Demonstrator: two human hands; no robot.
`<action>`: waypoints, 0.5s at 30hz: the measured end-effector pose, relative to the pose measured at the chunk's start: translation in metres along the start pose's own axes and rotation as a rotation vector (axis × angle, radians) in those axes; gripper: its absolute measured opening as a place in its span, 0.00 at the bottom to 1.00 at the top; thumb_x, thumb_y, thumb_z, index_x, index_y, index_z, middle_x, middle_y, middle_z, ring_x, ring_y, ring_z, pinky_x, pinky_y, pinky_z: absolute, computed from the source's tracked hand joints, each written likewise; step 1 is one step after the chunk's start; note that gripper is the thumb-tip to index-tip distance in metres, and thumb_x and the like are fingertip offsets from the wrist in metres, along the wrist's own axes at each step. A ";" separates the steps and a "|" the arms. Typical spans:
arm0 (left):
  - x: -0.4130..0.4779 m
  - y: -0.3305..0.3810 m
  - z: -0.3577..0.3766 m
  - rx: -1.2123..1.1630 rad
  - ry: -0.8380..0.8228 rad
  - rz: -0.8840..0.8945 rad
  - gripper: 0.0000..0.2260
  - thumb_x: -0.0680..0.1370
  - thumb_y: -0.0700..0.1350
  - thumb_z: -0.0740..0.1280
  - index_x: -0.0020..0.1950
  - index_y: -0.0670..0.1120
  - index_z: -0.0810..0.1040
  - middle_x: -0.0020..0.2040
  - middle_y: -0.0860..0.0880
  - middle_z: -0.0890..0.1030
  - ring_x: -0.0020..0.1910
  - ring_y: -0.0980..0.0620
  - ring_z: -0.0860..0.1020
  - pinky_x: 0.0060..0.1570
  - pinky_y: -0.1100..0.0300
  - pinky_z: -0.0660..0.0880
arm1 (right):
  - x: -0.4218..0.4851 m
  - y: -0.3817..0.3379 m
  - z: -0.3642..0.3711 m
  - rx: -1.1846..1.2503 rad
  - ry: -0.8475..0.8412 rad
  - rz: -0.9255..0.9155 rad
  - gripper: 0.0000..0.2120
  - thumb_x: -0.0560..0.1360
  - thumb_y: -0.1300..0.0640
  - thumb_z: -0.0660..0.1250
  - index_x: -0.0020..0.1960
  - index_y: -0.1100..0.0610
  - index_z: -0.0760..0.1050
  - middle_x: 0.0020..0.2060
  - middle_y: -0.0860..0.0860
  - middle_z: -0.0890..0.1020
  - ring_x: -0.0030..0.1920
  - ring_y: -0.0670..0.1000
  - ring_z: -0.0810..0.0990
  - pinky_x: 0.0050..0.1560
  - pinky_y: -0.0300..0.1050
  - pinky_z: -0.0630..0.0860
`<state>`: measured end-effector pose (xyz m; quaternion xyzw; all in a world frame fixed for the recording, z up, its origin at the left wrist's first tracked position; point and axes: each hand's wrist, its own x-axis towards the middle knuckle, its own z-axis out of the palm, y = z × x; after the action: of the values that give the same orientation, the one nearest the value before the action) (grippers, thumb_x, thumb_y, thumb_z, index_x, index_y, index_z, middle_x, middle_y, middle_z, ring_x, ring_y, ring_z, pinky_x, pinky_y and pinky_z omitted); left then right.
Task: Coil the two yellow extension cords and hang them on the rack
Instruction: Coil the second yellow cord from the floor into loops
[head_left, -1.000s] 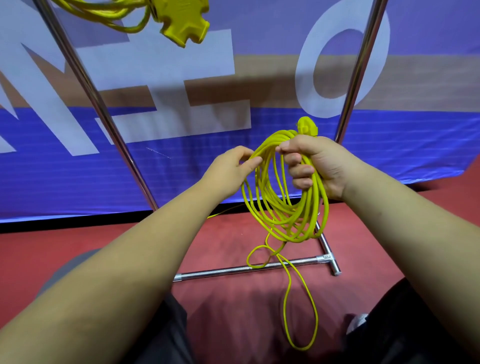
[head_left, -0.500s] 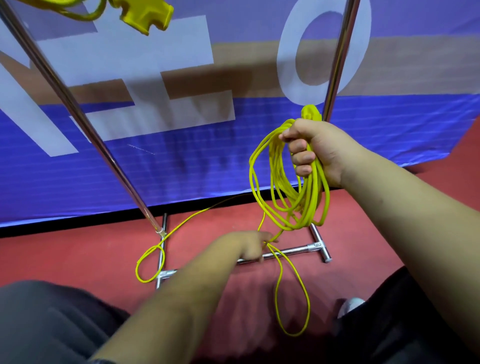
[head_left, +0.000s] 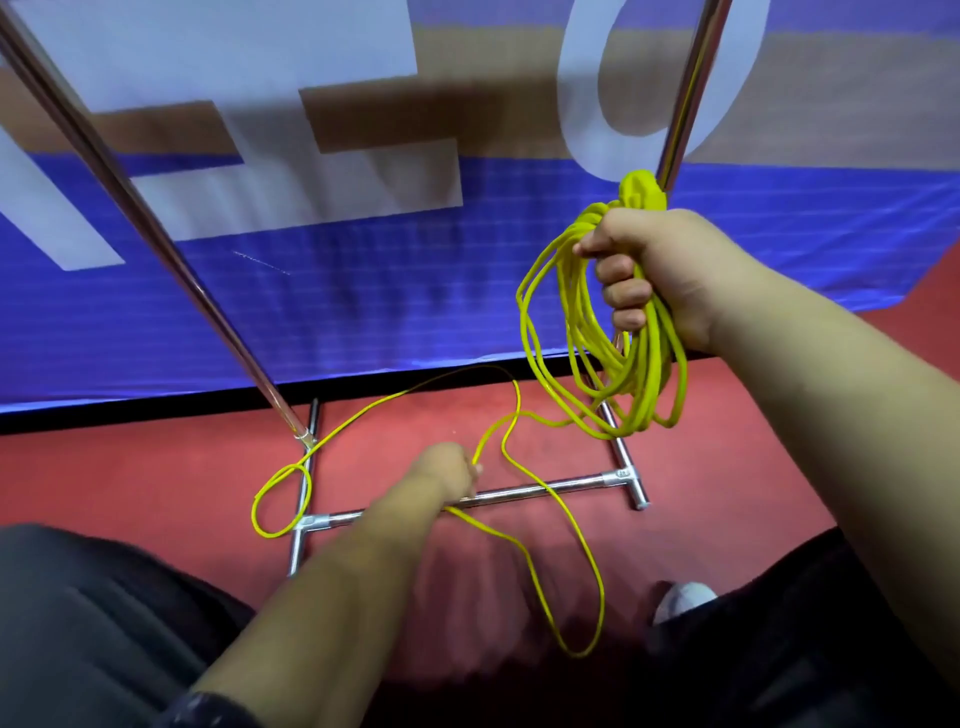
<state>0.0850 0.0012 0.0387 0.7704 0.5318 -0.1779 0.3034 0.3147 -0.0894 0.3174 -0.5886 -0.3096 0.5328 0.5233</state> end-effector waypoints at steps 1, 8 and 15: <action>-0.001 0.006 -0.016 -0.090 0.011 -0.006 0.17 0.83 0.53 0.66 0.46 0.42 0.85 0.42 0.42 0.86 0.40 0.43 0.84 0.42 0.54 0.79 | 0.002 0.001 0.001 -0.011 0.013 -0.011 0.04 0.78 0.58 0.66 0.45 0.55 0.75 0.28 0.47 0.65 0.23 0.46 0.59 0.24 0.40 0.59; -0.031 0.047 -0.144 -0.833 -0.051 -0.055 0.09 0.82 0.43 0.71 0.50 0.38 0.78 0.40 0.42 0.82 0.34 0.51 0.84 0.33 0.54 0.85 | 0.021 0.011 0.017 -0.128 0.071 -0.150 0.11 0.76 0.58 0.75 0.41 0.54 0.74 0.28 0.50 0.67 0.25 0.50 0.63 0.26 0.43 0.65; -0.116 0.072 -0.241 -1.184 -0.105 0.129 0.06 0.80 0.30 0.67 0.49 0.41 0.76 0.36 0.45 0.84 0.37 0.52 0.86 0.39 0.57 0.85 | 0.028 0.014 0.043 -0.209 0.198 -0.217 0.14 0.75 0.59 0.72 0.34 0.56 0.71 0.23 0.52 0.70 0.23 0.51 0.69 0.28 0.45 0.72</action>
<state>0.0966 0.0586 0.3096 0.4912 0.4770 0.1295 0.7172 0.2782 -0.0548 0.3003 -0.6525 -0.3717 0.3775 0.5418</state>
